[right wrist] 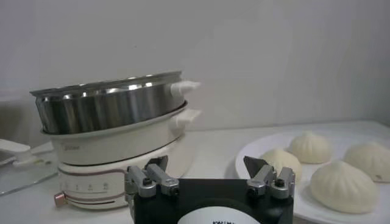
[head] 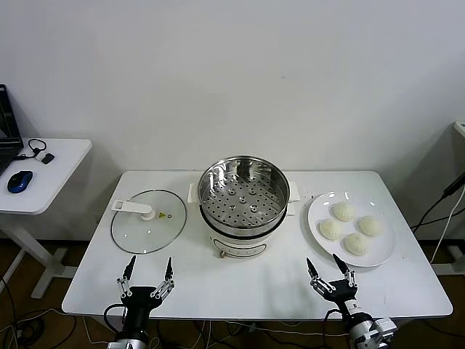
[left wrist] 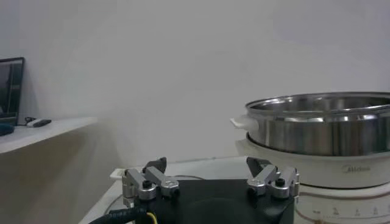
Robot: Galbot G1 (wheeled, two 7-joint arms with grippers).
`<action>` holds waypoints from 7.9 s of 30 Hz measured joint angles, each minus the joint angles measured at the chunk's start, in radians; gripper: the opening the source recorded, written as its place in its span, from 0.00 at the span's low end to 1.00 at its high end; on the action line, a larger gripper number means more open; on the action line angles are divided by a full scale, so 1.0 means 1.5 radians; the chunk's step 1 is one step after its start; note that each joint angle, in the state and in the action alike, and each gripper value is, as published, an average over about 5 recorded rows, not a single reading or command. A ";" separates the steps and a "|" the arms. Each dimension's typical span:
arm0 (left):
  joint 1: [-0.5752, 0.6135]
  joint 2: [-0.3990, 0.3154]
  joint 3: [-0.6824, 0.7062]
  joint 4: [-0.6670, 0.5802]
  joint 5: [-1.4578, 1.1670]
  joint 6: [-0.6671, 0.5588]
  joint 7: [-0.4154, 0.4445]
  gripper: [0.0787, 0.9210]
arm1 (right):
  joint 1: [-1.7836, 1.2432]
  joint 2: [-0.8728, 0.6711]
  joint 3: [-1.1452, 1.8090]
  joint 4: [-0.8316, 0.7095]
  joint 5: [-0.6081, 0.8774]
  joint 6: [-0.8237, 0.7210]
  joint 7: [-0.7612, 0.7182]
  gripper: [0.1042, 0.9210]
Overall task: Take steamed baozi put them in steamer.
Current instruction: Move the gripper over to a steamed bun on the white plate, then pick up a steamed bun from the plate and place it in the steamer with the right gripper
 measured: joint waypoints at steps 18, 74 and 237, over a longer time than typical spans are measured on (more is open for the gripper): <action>0.003 0.009 0.000 -0.004 -0.003 0.001 0.003 0.88 | 0.172 -0.165 0.045 -0.098 0.013 -0.065 -0.215 0.88; -0.006 0.012 -0.017 0.010 -0.034 0.001 0.005 0.88 | 1.084 -0.085 -0.469 -0.868 -0.717 0.042 -0.763 0.88; 0.006 -0.007 -0.019 0.004 -0.024 -0.022 0.002 0.88 | 1.291 0.238 -0.886 -0.778 -0.739 0.272 -0.735 0.87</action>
